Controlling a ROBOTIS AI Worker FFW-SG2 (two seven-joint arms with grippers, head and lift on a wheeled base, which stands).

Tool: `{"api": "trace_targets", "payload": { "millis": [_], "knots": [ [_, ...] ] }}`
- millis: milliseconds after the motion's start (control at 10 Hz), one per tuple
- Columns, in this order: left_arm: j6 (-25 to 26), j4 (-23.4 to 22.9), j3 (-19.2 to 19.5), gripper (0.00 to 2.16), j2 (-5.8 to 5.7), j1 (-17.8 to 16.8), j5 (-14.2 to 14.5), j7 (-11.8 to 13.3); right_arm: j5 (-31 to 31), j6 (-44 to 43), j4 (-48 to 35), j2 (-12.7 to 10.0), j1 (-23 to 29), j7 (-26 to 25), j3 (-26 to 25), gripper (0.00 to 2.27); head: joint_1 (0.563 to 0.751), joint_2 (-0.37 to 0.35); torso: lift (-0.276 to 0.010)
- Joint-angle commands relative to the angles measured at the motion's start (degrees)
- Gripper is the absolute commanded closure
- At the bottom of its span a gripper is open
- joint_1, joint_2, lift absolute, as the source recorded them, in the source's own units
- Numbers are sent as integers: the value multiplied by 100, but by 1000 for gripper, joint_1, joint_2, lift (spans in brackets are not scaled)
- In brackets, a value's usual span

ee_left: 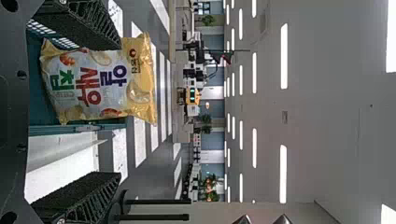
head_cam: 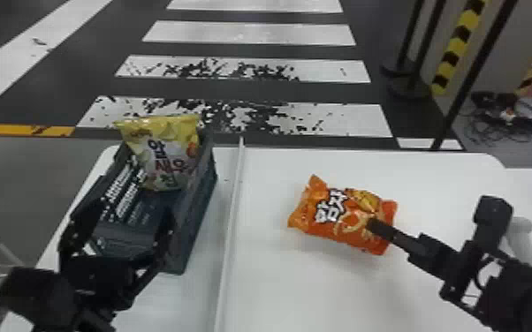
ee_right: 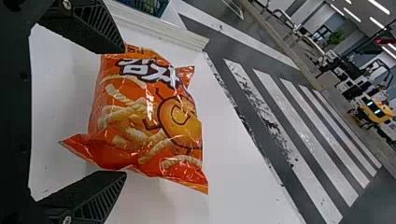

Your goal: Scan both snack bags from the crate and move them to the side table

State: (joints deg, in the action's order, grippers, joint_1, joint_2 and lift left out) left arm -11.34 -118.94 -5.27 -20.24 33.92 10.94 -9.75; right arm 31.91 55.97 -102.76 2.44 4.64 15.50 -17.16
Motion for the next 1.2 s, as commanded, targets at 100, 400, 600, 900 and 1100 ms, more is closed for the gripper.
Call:
{"api": "trace_targets", "payload": {
  "millis": [100,400,600,900,1100],
  "knots": [
    [-135,152,0,33,11,-26,102,35,8,252,257,28,-104,23,-121,63,695,17,-99],
    [-205,231,-18,33,3,-35,128,44,-18,200,925,37,-376,295,-148,66,695,19,-99],
    [-205,284,-18,33,-24,-79,198,70,8,129,1153,46,-455,506,-271,579,695,24,-99],
    [-223,363,-35,33,-24,-114,260,70,-133,-117,1215,81,-455,673,-279,2243,695,15,-99],
    [-241,398,-53,36,-15,-123,269,70,-36,-134,1268,81,-438,796,-332,2243,695,11,-99]
  ]
}}
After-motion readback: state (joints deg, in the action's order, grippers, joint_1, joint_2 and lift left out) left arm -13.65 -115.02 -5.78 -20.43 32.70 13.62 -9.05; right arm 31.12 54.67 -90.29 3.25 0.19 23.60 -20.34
